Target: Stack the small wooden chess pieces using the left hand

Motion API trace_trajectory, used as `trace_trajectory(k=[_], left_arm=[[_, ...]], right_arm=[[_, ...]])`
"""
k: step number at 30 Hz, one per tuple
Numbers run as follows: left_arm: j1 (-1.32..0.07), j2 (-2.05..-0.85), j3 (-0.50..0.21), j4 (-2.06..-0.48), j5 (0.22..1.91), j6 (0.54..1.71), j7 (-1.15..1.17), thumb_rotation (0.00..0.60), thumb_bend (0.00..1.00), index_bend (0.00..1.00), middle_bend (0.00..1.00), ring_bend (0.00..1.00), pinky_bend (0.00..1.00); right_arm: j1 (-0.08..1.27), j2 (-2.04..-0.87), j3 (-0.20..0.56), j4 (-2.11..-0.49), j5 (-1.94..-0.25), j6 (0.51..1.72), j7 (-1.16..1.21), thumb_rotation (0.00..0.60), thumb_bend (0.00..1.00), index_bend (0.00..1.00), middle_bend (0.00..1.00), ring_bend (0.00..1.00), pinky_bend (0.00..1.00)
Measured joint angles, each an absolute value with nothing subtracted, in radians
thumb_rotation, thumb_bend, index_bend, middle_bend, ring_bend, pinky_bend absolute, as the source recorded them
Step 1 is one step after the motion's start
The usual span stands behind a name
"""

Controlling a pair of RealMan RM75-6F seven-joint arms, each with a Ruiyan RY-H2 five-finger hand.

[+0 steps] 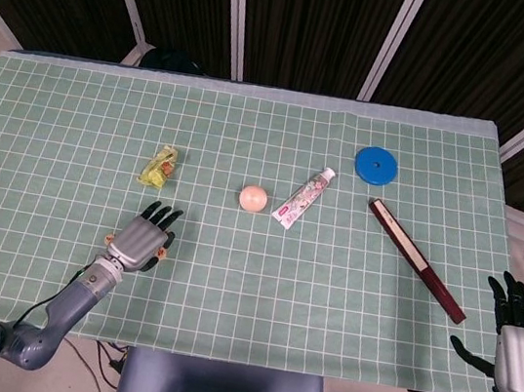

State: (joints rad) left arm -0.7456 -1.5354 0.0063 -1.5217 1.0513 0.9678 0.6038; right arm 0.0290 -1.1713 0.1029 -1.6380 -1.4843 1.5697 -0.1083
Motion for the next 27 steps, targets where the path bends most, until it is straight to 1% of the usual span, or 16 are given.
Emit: trace_trajectory(k=[19, 24, 27], left_arm=[[-0.738, -1.542, 0.001, -1.515, 1.052, 0.963, 0.624, 0.600, 0.33, 0.45, 0.01, 0.00, 0.00], [-0.738, -1.540, 0.000, -1.518, 1.045, 0.957, 0.630, 0.600, 0.33, 0.41, 0.01, 0.00, 0.00], [-0.741, -1.535, 0.000, -1.527, 1.040, 0.951, 0.639, 0.600, 0.33, 0.42, 0.01, 0.00, 0.00]], right_arm=[[0.029, -1.172, 0.104, -1.638, -1.484, 1.571, -0.108, 0.600, 0.23, 0.12, 0.01, 0.00, 0.00], [0.029, -1.172, 0.104, -1.638, -1.483, 1.571, -0.107, 0.600, 0.23, 0.12, 0.01, 0.00, 0.00], [0.028, -1.176, 0.108, -1.637, -1.481, 1.576, -0.109, 0.600, 0.23, 0.12, 0.01, 0.00, 0.00]])
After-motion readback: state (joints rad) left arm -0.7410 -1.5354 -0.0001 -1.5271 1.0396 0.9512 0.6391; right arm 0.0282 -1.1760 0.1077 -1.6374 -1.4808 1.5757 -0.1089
